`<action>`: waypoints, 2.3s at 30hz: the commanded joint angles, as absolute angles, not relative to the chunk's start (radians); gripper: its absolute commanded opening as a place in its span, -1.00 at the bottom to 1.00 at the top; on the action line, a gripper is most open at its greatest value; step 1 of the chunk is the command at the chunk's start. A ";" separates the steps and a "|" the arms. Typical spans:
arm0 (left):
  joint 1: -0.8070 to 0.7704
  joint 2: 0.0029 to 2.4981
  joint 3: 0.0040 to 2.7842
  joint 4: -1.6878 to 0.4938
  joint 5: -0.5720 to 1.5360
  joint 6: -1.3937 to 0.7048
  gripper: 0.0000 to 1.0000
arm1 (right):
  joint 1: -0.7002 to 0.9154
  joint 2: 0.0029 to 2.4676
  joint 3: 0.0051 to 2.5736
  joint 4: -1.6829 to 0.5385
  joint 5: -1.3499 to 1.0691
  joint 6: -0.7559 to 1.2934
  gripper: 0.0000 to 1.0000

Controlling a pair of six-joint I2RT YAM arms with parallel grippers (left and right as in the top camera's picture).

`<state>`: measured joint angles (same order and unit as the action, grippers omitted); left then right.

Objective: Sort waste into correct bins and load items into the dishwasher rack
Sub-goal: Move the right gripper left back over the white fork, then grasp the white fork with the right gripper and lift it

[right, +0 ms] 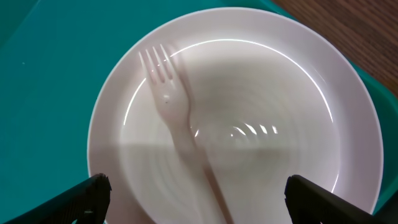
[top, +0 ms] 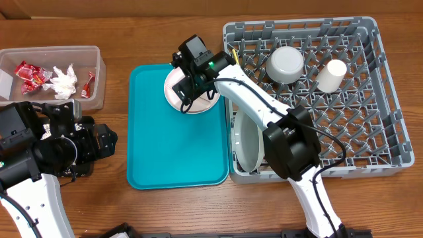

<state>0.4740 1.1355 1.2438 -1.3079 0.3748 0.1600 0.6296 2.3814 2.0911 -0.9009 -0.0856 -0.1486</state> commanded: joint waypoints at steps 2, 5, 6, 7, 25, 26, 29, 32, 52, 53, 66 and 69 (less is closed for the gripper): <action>0.477 1.141 1.237 -1.304 0.385 0.168 0.99 | 0.630 2.405 2.093 -0.901 -0.102 -0.192 0.75; 0.477 1.141 1.237 -1.304 0.385 0.168 1.00 | 0.629 2.414 2.093 -0.902 -0.107 -0.191 0.72; 0.477 1.141 1.237 -1.304 0.385 0.168 0.99 | 0.629 2.418 2.093 -0.902 -0.113 -0.191 0.72; 0.477 1.141 1.237 -1.304 0.385 0.168 0.99 | 0.629 2.428 2.093 -0.900 -0.117 -0.191 0.72; 0.477 1.142 1.237 -1.304 0.385 0.168 1.00 | 0.629 2.493 2.092 -0.891 -0.117 -0.187 0.39; 0.477 1.142 1.237 -1.304 0.385 0.168 1.00 | 0.629 2.497 2.092 -0.891 -0.117 -0.187 0.36; 0.477 1.144 1.237 -1.304 0.385 0.168 1.00 | 0.629 2.510 2.092 -0.891 -0.117 -0.184 0.18; 0.477 1.144 1.237 -1.303 0.385 0.168 0.99 | 0.629 2.512 2.092 -0.894 -0.117 -0.178 -0.14; 0.477 1.171 1.237 -1.304 0.385 0.168 1.00 | 0.627 2.508 2.140 -0.917 -0.113 -0.127 -0.67; 0.477 1.172 1.237 -1.304 0.385 0.168 0.99 | 0.627 2.508 2.146 -0.921 -0.113 -0.126 -0.69; 0.477 1.184 1.237 -1.304 0.385 0.168 1.00 | 0.624 2.457 2.156 -0.920 -0.109 -0.051 -0.92; 0.477 1.184 1.237 -1.304 0.385 0.168 0.99 | 0.620 2.436 2.156 -0.921 -0.109 -0.039 -0.92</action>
<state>0.4740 1.1786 1.2438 -1.3079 0.3748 0.1600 0.6277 2.4805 2.1246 -0.9253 -0.1043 -0.0704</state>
